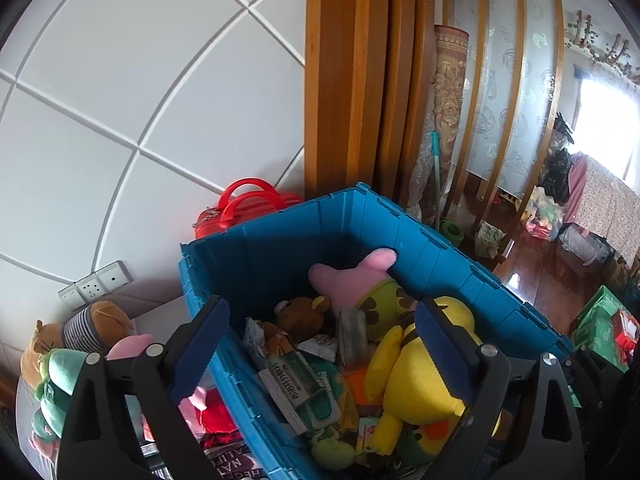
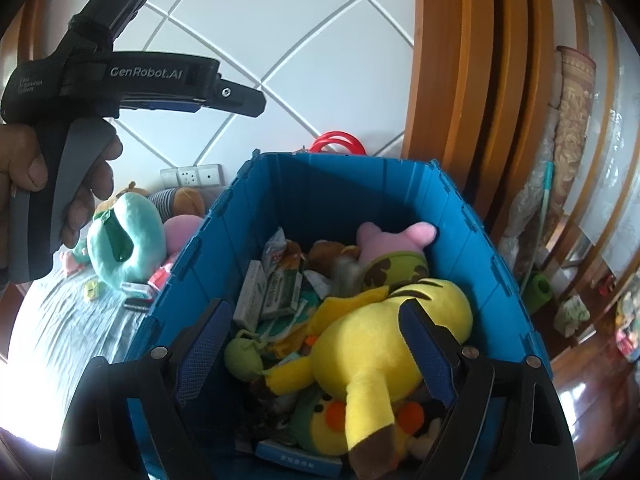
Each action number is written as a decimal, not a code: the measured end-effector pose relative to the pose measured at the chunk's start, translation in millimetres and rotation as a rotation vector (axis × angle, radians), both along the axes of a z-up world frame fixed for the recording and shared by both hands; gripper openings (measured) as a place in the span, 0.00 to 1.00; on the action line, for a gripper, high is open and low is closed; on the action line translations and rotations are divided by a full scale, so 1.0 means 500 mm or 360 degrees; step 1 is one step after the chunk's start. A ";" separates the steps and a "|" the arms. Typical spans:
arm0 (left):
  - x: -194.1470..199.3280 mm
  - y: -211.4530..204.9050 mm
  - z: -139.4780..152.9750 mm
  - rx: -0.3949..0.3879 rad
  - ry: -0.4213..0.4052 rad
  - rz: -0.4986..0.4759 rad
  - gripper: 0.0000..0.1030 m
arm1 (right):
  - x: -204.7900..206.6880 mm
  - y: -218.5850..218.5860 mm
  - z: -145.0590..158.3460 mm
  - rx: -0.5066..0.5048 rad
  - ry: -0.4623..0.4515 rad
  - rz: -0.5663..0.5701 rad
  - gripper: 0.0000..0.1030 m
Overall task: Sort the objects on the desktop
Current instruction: 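Carry tape and scissors into the blue crate and open both tools, then move both tools back to the bed toward the neck pillow and duck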
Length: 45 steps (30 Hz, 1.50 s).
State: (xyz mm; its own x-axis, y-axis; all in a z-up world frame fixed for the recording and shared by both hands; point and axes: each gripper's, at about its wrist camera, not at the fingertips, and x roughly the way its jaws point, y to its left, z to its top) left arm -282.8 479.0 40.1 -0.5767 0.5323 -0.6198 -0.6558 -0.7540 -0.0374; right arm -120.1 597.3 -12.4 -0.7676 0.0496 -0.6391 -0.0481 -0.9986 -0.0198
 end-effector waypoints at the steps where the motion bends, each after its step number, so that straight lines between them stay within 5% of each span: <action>1: 0.000 -0.008 -0.002 -0.0002 -0.0002 0.0009 0.92 | -0.001 -0.004 0.001 0.0002 0.0001 0.0004 0.84; 12: -0.014 -0.170 -0.076 -0.0056 -0.0020 0.0140 0.92 | -0.025 -0.104 -0.006 0.0037 -0.0029 0.0064 0.84; 23: -0.090 -0.515 -0.276 -0.0124 -0.0175 0.0471 0.92 | -0.091 -0.352 -0.034 0.0060 -0.0105 0.0228 0.84; 33: -0.182 -0.826 -0.471 -0.0063 -0.0333 0.1010 0.92 | -0.136 -0.540 -0.115 0.0058 -0.0204 0.0310 0.85; 45: -0.302 -0.972 -0.667 0.0031 -0.0550 0.1269 0.92 | -0.185 -0.639 -0.301 0.0056 -0.0312 0.0321 0.89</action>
